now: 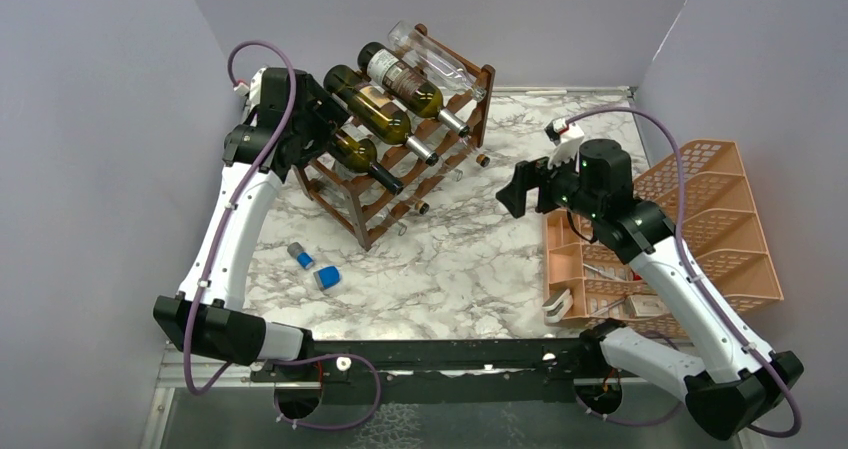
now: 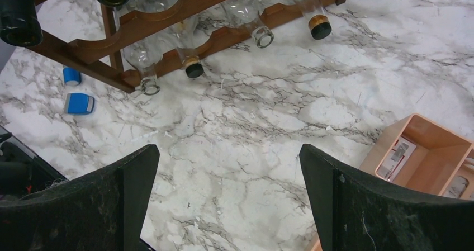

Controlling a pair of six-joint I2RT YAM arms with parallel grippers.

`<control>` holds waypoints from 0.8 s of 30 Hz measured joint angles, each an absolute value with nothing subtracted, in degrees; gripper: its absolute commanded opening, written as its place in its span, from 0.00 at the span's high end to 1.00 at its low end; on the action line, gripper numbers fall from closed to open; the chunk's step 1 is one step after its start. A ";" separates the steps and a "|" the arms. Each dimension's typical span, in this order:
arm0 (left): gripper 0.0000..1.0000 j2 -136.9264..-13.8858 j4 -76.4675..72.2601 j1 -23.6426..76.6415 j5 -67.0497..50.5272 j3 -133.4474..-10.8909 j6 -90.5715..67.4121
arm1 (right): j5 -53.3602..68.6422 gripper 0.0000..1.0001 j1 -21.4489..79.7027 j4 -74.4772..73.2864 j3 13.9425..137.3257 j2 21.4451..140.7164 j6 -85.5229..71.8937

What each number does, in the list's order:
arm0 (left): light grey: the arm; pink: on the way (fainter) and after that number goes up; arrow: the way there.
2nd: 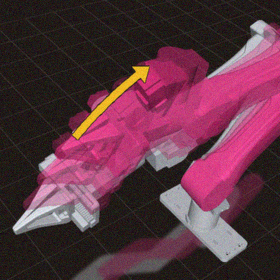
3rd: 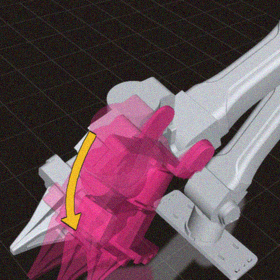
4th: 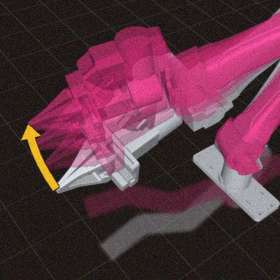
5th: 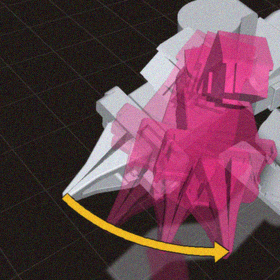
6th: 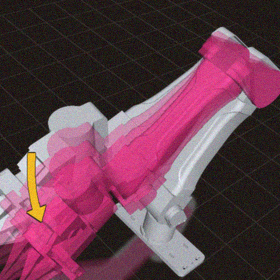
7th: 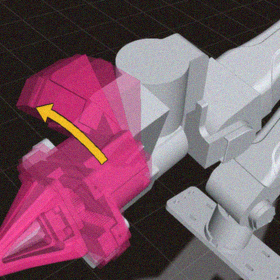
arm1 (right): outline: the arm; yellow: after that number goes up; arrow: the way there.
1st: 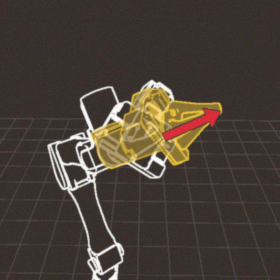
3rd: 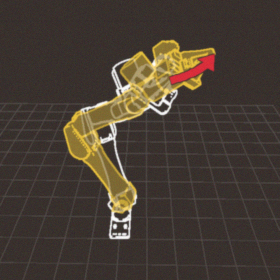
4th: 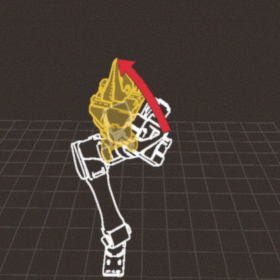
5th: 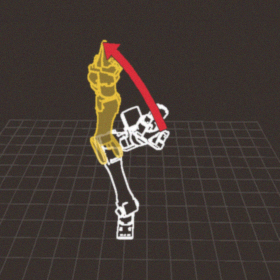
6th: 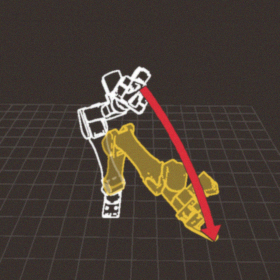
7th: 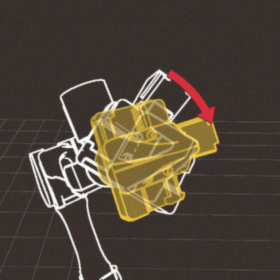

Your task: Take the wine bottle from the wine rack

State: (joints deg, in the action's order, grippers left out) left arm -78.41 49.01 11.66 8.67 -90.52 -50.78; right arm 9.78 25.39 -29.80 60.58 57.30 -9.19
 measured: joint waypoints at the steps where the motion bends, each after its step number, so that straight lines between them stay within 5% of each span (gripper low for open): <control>1: 0.02 -78.41 48.99 11.53 8.97 -90.52 -52.31 | 9.78 0.01 25.39 -29.74 60.38 56.84 -9.21; 24: 0.06 -81.62 47.29 11.16 9.19 -87.81 -62.00 | 2.61 0.01 25.39 -30.37 60.18 57.95 -14.98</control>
